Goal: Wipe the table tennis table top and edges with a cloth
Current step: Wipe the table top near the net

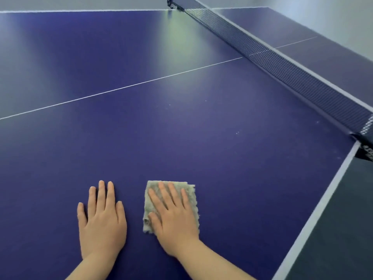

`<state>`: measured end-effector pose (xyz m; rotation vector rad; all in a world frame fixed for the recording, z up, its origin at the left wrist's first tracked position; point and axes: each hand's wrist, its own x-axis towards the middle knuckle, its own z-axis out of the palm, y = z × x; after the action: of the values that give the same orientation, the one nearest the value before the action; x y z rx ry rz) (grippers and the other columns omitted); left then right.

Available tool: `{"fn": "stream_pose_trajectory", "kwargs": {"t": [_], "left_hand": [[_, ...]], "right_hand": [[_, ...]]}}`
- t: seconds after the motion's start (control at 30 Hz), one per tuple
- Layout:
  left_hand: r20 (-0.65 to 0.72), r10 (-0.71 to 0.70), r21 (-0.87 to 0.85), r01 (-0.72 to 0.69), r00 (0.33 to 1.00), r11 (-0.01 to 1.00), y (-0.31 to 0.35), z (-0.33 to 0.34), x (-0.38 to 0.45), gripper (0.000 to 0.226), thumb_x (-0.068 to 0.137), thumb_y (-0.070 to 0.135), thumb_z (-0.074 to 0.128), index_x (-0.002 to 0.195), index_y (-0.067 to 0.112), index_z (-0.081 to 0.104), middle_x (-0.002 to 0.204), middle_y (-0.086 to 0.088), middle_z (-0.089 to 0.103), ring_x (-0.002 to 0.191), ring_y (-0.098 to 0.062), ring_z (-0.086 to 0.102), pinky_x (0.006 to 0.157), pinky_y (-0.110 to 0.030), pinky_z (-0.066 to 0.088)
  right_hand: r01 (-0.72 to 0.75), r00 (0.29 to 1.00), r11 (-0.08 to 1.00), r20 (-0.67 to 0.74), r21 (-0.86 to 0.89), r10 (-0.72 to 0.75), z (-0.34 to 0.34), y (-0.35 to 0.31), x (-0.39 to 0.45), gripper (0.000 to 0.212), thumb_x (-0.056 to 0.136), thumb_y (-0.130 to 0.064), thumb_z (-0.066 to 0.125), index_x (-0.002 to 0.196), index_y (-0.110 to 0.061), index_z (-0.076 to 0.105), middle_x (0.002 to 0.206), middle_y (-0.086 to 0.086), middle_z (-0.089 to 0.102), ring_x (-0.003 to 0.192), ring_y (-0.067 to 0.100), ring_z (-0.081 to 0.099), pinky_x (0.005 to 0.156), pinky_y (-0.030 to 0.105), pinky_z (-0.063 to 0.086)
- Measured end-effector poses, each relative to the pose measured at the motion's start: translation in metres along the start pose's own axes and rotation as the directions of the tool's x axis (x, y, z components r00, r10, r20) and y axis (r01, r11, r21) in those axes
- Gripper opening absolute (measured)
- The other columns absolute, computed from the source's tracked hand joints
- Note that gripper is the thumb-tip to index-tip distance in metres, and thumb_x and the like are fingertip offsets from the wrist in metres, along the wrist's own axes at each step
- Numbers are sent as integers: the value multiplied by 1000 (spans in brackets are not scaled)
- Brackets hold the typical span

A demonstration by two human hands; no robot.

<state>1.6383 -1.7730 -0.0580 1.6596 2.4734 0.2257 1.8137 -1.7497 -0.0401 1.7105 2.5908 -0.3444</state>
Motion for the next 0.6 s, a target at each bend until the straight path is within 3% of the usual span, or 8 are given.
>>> {"fn": "stream_pose_trajectory", "kwargs": {"t": [0.1, 0.17, 0.23, 0.3, 0.37, 0.47, 0.53, 0.6], "left_hand": [[0, 78, -11, -78, 997, 997, 5, -5, 1, 62, 95, 38, 20, 154, 19, 23, 161, 0, 17, 150, -19, 12, 119, -46, 11], [7, 161, 8, -161, 987, 987, 16, 1, -5, 60, 96, 36, 22, 154, 18, 24, 160, 0, 17, 149, -20, 14, 119, -46, 12], [8, 193, 29, -194, 981, 981, 34, 10, -18, 55, 101, 33, 20, 153, 16, 25, 160, -1, 20, 149, -21, 16, 118, -46, 11], [24, 224, 32, -225, 974, 974, 56, 18, -34, 57, 100, 35, 19, 152, 15, 27, 158, -4, 27, 148, -24, 21, 117, -45, 11], [31, 248, 21, -249, 968, 968, 81, 23, -46, 60, 97, 37, 19, 152, 14, 30, 157, -6, 30, 147, -24, 24, 116, -48, 15], [56, 283, 25, -285, 957, 958, 112, 27, -48, 60, 97, 38, 19, 152, 16, 28, 158, -5, 27, 147, -23, 22, 116, -49, 18], [44, 274, 40, -276, 961, 960, 123, 30, -41, 59, 99, 40, 16, 154, 19, 22, 160, -2, 21, 149, -21, 16, 117, -48, 14], [45, 253, 41, -255, 966, 966, 128, 32, -40, 56, 102, 38, 13, 155, 22, 15, 162, 1, 15, 150, -18, 9, 119, -46, 9]], "right_hand": [[46, 999, 998, 25, 52, -47, -12, 34, 30, 63, 97, -52, 1, 158, -36, 6, 166, -11, -2, 152, 11, -11, 122, 44, -9], [-168, 986, 985, 4, 37, 168, -18, 74, 32, 70, 89, -54, -10, 157, -38, -4, 165, -12, -12, 151, 11, -16, 122, 42, -12], [-457, 888, 890, -56, 8, 456, -17, 114, 13, 65, 93, -53, -11, 156, -36, -12, 165, -9, -14, 151, 13, -15, 123, 42, -9], [-598, 798, 801, -78, 31, 598, -11, 125, -21, 58, 99, -50, -5, 154, -34, -17, 165, -5, -13, 152, 16, -14, 123, 43, -6], [-517, 846, 856, -148, 16, 513, -3, 107, -49, 61, 99, -48, 4, 157, -31, -4, 166, -2, -1, 153, 19, -1, 123, 42, -1], [-222, 966, 974, -130, 32, 225, -1, 90, -50, 57, 100, -46, 26, 155, -28, 31, 160, -1, 30, 149, 21, 26, 116, 45, 13], [-39, 996, 999, -75, 3, 39, -11, 107, -36, 57, 102, -47, 21, 156, -31, 24, 164, -4, 20, 152, 18, 14, 121, 47, 6], [-79, 996, 995, -36, 56, 82, -19, 147, -30, 62, 98, -51, 4, 158, -35, 7, 166, -8, -1, 153, 15, -7, 123, 45, -6]]}}
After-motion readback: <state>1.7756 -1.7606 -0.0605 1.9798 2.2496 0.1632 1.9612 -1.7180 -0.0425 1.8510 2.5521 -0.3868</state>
